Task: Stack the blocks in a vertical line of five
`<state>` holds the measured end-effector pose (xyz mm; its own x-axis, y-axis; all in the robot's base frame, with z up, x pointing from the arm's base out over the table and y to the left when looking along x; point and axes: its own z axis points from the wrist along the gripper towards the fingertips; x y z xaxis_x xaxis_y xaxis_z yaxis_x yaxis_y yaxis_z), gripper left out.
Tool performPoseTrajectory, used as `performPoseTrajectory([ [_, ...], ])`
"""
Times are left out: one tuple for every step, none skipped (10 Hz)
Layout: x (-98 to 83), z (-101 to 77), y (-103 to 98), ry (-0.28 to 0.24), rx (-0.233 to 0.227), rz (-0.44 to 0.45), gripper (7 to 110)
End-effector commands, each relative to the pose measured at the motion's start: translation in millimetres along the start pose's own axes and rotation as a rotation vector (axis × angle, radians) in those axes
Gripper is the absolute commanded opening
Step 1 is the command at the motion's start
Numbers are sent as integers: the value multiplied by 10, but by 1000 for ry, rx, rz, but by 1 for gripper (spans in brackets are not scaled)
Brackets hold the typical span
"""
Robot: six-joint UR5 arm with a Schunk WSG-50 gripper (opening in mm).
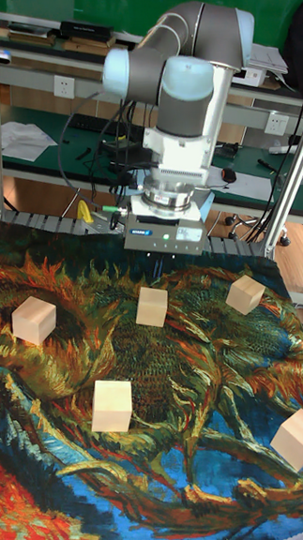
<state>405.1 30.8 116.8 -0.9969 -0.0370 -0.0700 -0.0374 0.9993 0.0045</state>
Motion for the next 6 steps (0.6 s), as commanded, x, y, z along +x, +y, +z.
performPoseTrajectory([
  [-37, 150, 13, -34, -8, 31, 7],
  [-45, 127, -15, -37, 4, 14, 7],
  [-29, 115, -117, -29, 45, 6, 7],
  [44, 109, -225, 0, 89, -5, 7],
  [120, 108, -223, 31, 88, -4, 7],
  [80, 113, -167, 15, 65, -3, 7],
])
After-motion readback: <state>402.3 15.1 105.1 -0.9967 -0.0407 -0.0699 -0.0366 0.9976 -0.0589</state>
